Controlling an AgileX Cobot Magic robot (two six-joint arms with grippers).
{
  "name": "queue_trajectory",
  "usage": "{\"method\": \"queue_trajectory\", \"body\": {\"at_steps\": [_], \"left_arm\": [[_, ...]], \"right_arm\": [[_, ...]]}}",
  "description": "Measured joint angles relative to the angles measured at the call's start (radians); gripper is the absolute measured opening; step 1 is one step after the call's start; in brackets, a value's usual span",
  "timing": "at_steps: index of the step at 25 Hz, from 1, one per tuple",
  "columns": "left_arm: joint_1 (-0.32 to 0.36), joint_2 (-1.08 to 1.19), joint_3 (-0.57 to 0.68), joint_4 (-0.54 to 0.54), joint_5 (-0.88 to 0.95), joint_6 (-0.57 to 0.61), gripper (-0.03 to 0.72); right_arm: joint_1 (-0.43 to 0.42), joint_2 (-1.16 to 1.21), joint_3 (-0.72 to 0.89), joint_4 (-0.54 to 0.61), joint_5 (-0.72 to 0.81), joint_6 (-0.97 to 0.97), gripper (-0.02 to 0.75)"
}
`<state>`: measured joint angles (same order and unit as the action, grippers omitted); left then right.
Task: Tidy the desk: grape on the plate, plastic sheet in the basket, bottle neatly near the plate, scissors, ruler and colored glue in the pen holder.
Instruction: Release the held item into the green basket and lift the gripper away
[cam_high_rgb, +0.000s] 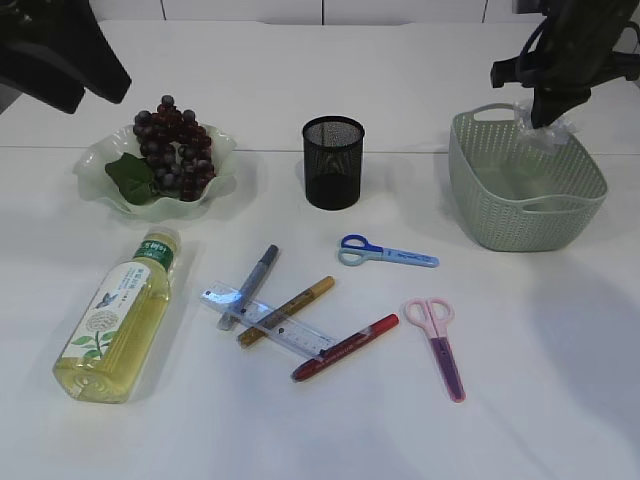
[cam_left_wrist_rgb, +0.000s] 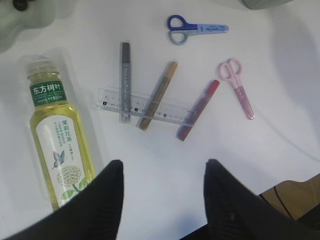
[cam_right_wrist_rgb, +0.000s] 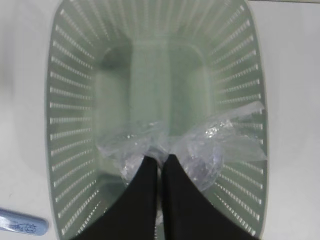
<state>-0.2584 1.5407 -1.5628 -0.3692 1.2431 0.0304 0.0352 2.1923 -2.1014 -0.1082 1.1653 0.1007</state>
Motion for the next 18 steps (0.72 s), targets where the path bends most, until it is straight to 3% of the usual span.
{"method": "queue_trajectory", "body": {"at_steps": [4, 11, 18], "left_arm": [[0.0, 0.0, 0.0, -0.003, 0.0, 0.0, 0.379], [0.0, 0.0, 0.0, -0.002, 0.0, 0.0, 0.379], [0.0, 0.0, 0.0, 0.053, 0.0, -0.006, 0.389]], "right_arm": [[-0.002, 0.0, 0.0, 0.006, 0.004, 0.003, 0.067], [-0.002, 0.0, 0.0, 0.01, 0.008, 0.02, 0.442], [-0.002, 0.0, 0.0, 0.01, 0.064, 0.022, 0.5]]}}
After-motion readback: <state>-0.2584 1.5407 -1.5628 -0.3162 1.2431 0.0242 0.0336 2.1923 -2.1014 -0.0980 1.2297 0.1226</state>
